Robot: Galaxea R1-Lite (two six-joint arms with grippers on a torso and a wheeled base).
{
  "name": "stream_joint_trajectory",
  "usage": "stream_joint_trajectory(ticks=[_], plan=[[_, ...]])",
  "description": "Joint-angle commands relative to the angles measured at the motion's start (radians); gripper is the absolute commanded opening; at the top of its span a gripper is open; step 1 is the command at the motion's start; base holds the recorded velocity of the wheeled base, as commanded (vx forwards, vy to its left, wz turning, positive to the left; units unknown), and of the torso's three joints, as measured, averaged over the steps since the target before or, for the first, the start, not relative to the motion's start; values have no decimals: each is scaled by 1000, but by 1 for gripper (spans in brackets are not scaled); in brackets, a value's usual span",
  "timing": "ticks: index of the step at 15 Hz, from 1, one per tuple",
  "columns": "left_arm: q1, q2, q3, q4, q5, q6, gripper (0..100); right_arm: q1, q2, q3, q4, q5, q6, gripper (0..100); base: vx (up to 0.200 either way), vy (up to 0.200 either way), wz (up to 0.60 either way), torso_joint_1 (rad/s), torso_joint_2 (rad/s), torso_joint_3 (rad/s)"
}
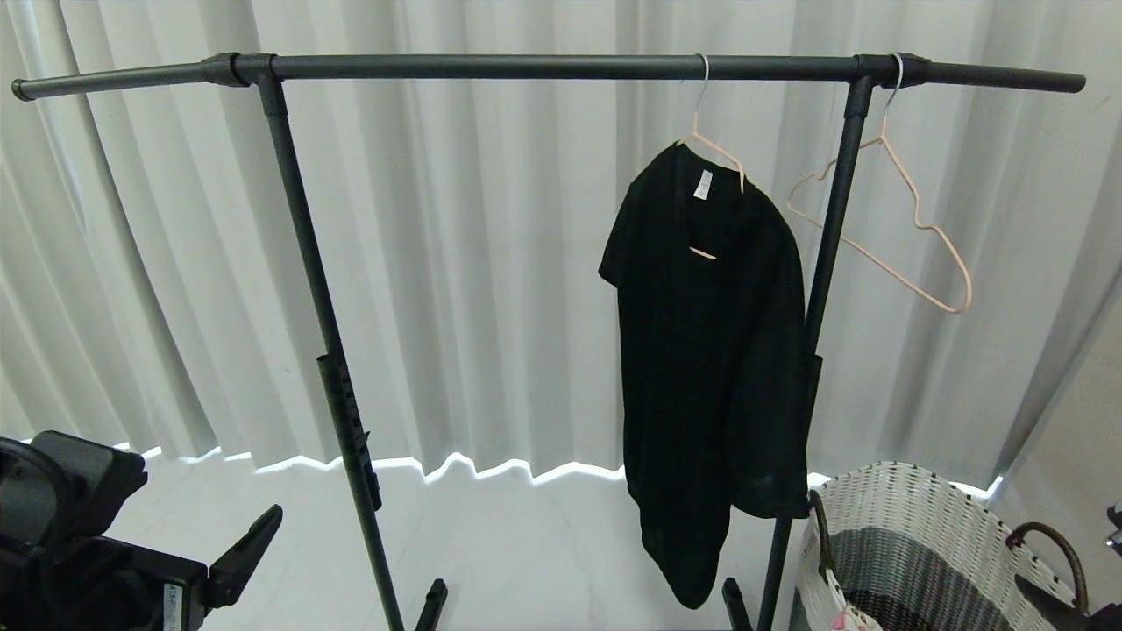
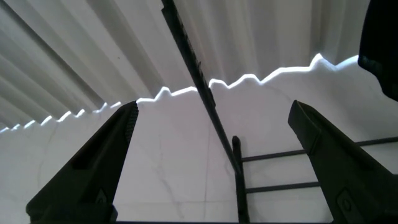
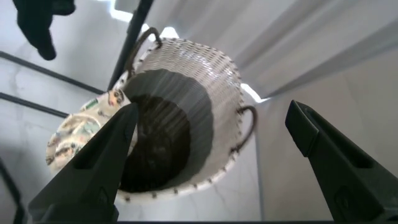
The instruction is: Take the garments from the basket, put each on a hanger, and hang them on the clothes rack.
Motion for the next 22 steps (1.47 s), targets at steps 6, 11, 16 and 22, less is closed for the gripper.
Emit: stream_joint_trajectory(ticks=[6, 11, 16, 22], plan=[[-14, 6, -15, 0, -1, -1, 100, -1, 173, 23, -12, 13, 5, 100, 0, 0, 0, 0, 0, 0], [-126, 6, -32, 0, 1, 50, 100, -2, 423, 60, -152, 15, 51, 100, 0, 0, 0, 0, 0, 0], [-129, 9, -26, 0, -1, 44, 100, -21, 622, 61, -235, 49, 48, 100, 0, 0, 0, 0, 0, 0], [-132, -3, 14, 0, -1, 48, 100, -31, 794, 64, -302, 44, 48, 100, 0, 0, 0, 0, 0, 0]])
